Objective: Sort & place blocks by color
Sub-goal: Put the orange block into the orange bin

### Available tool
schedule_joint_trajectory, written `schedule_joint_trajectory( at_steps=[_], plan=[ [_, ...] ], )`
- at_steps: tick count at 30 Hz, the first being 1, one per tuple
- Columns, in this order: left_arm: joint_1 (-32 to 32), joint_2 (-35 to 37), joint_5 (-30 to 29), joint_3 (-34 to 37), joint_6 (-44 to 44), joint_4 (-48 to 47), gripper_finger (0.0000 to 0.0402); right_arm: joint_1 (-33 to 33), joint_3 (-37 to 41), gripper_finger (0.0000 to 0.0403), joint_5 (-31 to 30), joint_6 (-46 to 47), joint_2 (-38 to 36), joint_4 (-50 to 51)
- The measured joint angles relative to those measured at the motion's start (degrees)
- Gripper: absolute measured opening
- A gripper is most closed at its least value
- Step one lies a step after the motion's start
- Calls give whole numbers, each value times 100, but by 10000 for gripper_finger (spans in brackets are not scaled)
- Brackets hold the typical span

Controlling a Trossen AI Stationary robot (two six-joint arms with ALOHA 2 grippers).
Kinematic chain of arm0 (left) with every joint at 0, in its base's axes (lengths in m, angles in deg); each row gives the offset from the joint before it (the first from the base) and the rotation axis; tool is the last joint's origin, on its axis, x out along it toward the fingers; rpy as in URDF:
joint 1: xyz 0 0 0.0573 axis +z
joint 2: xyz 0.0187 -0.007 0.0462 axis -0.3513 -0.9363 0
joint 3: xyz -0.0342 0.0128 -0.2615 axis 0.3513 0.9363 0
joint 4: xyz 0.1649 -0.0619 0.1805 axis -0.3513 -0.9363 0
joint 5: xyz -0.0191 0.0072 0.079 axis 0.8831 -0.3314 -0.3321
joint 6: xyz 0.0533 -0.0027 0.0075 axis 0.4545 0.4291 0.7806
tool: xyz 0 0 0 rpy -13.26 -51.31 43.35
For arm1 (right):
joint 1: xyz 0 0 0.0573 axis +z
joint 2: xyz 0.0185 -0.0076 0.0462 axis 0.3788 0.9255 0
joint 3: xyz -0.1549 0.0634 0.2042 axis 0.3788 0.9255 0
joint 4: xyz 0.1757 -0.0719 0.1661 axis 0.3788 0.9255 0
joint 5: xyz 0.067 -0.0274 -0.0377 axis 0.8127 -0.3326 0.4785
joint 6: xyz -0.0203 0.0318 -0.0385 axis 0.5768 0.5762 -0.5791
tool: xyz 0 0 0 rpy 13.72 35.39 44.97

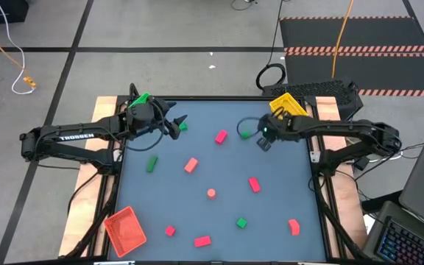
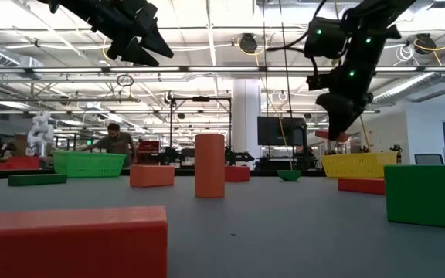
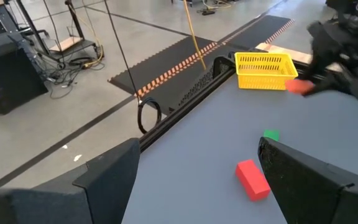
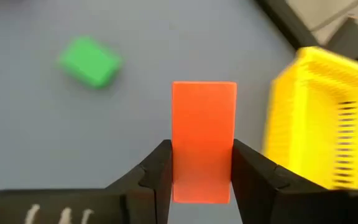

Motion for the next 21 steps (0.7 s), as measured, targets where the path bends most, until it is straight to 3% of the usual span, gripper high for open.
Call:
schedule_joint_trajectory(
  at_steps=[9, 21],
  plan=[
    [0, 0, -2, 0, 18, -122, 331, -1502, -8, 118, -5, -690, -2, 46],
    [0, 0, -10, 0, 16, -251, 331, -2486, -12, 118, 13, -1265, -2, -90]
  ],
)
